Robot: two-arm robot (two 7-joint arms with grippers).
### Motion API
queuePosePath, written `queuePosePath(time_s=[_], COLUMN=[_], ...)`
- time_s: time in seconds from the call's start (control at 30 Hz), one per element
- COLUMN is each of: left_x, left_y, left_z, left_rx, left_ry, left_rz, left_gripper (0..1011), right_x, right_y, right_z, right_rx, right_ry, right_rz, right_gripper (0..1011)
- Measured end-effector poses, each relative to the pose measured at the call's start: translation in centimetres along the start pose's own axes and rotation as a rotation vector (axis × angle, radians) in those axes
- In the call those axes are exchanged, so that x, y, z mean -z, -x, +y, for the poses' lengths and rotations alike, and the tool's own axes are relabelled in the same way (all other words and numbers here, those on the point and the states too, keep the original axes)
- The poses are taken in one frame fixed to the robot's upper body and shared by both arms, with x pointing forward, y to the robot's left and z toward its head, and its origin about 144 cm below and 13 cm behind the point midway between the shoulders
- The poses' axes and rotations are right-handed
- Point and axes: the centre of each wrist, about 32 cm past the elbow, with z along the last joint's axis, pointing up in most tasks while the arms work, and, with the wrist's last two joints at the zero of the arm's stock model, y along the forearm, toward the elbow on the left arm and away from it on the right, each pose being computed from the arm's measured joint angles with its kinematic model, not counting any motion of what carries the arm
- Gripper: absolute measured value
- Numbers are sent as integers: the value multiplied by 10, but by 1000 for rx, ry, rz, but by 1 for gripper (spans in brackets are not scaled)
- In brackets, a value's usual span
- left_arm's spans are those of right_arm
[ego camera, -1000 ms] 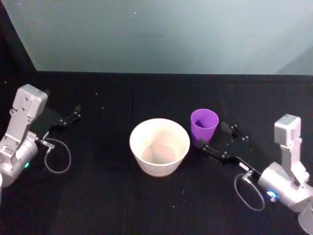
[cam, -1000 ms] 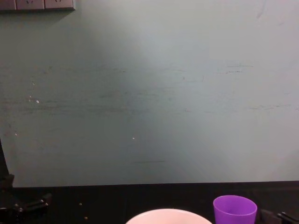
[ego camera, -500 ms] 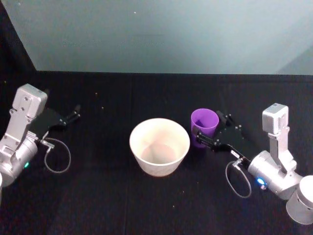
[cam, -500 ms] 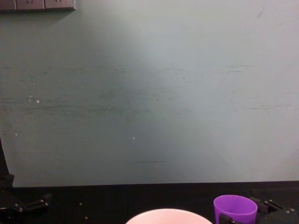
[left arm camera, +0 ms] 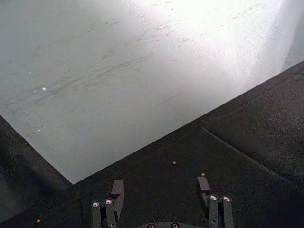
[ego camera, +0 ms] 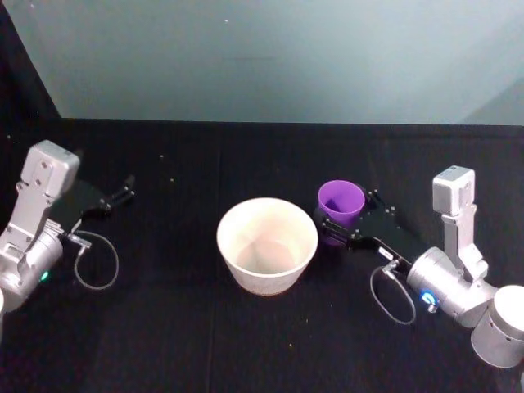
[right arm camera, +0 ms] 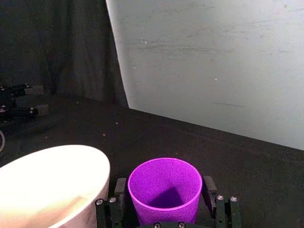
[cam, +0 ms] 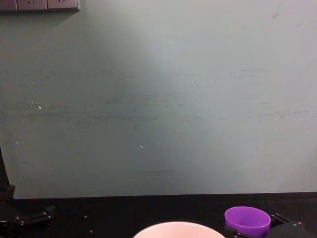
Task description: Pick up the cup and pour the mung beans from the cup into the bowl.
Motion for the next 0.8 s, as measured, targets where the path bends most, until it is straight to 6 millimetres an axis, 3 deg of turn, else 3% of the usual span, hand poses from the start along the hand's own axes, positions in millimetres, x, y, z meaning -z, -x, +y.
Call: queuePosePath(time_s=[0.8], left_x=[0], left_y=[0], left_z=[0], left_rx=[0], left_ry=[0], left_rz=[0], left_gripper=[1000], right_x=[0], right_y=[0], right_z=[9], right_rx=[-4], right_ry=[8], right_rz=[4], right_gripper=[1003])
